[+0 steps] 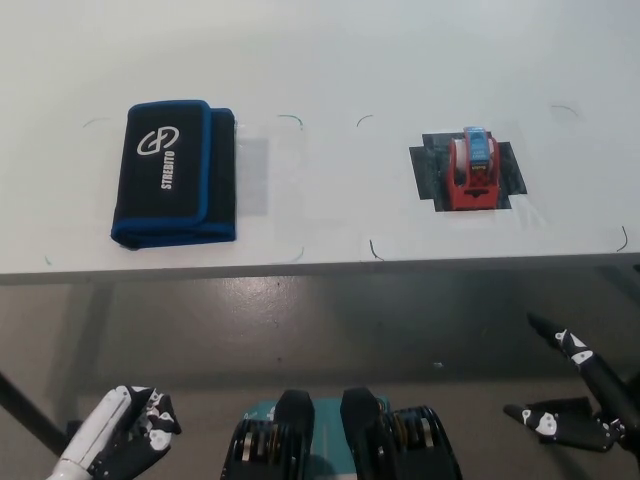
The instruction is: Use the right hand to move the tape on the right hand side to the notebook on the left hand side
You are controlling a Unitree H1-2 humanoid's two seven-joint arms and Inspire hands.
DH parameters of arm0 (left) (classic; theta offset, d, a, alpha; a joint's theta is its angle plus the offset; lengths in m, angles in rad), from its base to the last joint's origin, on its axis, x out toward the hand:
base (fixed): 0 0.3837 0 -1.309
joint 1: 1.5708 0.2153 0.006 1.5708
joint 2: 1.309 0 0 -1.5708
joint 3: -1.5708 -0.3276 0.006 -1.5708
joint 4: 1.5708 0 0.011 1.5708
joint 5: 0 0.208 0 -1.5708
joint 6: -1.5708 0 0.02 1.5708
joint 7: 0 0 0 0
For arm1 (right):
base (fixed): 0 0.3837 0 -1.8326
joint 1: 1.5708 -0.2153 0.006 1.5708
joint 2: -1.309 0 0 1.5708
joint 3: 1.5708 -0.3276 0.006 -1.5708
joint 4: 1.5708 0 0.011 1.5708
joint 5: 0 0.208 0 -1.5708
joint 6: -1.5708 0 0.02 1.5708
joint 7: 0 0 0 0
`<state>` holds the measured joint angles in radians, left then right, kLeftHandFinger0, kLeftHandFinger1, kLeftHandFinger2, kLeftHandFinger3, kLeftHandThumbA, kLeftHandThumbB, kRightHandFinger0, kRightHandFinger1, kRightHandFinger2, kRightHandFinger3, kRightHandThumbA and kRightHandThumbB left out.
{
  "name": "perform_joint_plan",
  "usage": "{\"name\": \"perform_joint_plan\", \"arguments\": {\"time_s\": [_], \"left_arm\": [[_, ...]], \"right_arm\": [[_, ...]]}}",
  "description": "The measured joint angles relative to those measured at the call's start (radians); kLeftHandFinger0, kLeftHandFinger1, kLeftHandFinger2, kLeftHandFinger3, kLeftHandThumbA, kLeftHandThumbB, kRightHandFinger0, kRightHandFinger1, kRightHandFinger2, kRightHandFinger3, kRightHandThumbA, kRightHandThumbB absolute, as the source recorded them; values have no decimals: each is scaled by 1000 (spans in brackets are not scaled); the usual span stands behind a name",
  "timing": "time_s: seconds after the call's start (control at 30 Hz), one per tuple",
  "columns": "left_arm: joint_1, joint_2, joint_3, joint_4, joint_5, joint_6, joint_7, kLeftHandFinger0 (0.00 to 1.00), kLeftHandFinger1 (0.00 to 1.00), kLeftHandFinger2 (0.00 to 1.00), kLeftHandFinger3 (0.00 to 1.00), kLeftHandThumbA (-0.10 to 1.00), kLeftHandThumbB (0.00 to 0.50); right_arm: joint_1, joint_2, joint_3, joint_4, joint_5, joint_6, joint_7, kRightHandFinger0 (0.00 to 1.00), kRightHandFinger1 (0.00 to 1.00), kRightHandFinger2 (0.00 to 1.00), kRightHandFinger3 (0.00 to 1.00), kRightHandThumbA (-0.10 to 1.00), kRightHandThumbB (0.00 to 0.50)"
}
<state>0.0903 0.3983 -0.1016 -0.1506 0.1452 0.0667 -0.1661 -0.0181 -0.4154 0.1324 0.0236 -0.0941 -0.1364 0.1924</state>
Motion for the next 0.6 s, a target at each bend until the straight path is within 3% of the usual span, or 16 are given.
{"name": "perform_joint_plan", "arguments": {"time_s": [0.1,0.2,0.33,0.6], "left_arm": [[0,0,0,0,1,0,-3,186,161,244,403,-51,78],[0,0,0,0,1,0,-5,197,173,251,414,-9,80],[0,0,0,0,4,0,-5,183,163,243,414,-35,76],[2,-1,0,0,7,2,-7,179,159,240,417,-33,79]], "right_arm": [[0,0,0,0,-3,-3,1,1000,1000,1000,1000,848,123],[0,1,0,0,-4,-10,1,1000,1000,1000,1000,833,124],[1,1,0,1,-7,-15,1,1000,1000,1000,1000,870,146],[1,1,0,1,-13,-15,2,1000,1000,1000,1000,867,138]]}}
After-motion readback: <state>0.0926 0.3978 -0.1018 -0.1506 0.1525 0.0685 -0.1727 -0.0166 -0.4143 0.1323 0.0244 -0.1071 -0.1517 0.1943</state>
